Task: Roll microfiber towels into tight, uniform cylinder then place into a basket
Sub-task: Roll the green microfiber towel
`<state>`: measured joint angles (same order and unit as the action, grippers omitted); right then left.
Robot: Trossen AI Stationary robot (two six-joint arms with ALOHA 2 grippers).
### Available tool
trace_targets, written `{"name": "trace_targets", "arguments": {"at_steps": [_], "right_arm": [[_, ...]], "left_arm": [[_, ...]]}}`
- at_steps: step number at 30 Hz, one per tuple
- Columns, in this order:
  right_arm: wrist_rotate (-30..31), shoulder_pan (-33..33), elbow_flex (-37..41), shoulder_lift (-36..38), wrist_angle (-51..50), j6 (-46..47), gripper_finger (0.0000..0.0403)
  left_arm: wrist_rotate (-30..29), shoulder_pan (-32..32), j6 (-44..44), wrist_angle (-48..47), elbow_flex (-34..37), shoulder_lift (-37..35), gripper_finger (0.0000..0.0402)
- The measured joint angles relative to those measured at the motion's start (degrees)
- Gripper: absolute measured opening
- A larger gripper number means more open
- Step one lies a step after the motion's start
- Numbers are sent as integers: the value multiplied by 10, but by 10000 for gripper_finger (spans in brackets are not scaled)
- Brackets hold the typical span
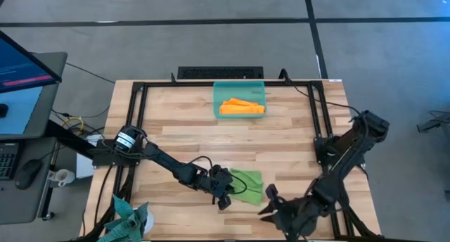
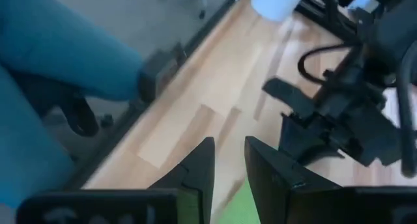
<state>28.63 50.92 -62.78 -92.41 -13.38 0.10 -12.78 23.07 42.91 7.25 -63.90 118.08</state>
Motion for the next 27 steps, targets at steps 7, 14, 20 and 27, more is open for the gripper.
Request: {"name": "trace_targets", "arguments": {"at_steps": [7,14,20,27], "right_arm": [[1,-25,0,-46,-13,-6,108],[-5,-62,0,-78,-36,79,144],[-49,-60,0,-119,-46,104,224],[-47,-57,0,-166,-56,114,257]], "left_arm": [[0,0,0,0,0,0,49],[0,0,-4,0,0,0,49],[-1,0,-6,0,0,0,49],[0,0,-5,0,0,0,49]]}}
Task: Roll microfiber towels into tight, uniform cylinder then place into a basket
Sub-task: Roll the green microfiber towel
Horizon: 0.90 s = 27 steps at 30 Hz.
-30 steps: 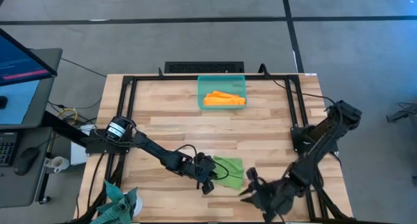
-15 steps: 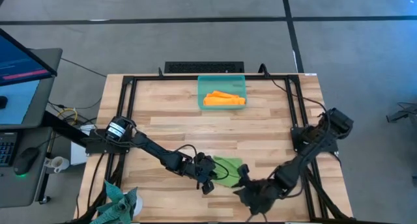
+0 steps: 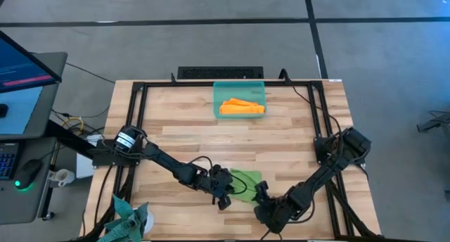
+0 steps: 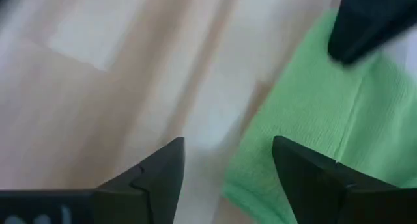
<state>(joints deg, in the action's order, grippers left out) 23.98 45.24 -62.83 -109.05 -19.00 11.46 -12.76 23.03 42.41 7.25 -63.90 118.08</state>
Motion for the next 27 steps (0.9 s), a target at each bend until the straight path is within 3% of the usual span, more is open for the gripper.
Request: {"name": "trace_targets", "arguments": {"at_steps": [8,16,27], "right_arm": [[1,-19,-2,-24,-61,124,258],[-4,-21,-12,-24,-72,127,258],[-3,-22,-95,-28,-233,149,258]], "left_arm": [[0,0,1,2,-1,0,49],[0,0,2,2,0,1,49],[1,0,3,3,0,1,49]]}}
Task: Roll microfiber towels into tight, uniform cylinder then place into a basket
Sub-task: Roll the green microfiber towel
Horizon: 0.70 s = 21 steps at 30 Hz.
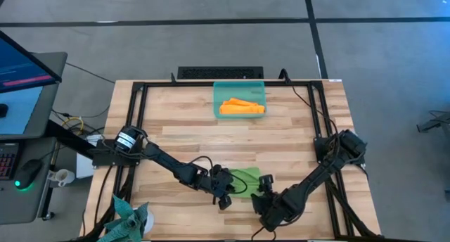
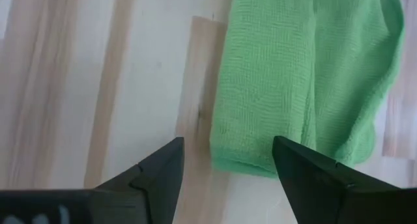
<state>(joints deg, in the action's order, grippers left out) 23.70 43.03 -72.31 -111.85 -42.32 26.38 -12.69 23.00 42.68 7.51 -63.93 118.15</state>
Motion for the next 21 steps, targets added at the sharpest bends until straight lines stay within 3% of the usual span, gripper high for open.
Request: {"name": "trace_targets", "arguments": {"at_steps": [9,17,21], "right_arm": [[3,-5,2,-17,10,11,258],[6,-16,15,-40,19,65,256],[0,-20,15,-41,20,81,229]], "left_arm": [[0,0,-2,0,0,0,49],[2,0,-73,2,0,0,49],[0,2,-119,3,0,0,49]]}}
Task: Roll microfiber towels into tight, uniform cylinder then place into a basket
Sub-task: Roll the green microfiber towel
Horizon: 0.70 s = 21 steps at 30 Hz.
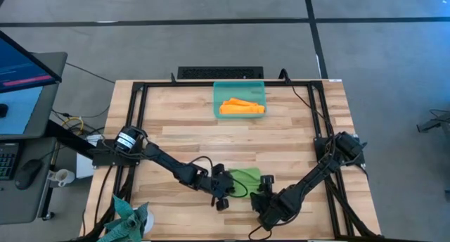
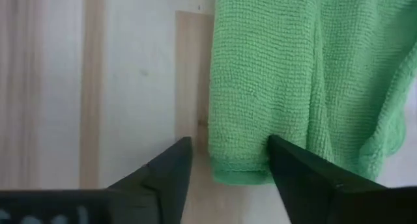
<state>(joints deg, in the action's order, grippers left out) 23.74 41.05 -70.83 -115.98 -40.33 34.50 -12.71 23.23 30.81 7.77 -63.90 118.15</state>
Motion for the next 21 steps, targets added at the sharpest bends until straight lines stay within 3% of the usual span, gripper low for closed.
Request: {"name": "trace_targets", "arguments": {"at_steps": [12,16,21], "right_arm": [[18,-5,7,-3,19,1,24],[20,-4,13,-2,25,17,23],[18,-3,14,-2,29,41,53]], "left_arm": [[-33,16,-49,7,-1,1,49],[-39,17,-49,7,-1,1,49],[-45,21,-60,-4,0,-8,49]]}}
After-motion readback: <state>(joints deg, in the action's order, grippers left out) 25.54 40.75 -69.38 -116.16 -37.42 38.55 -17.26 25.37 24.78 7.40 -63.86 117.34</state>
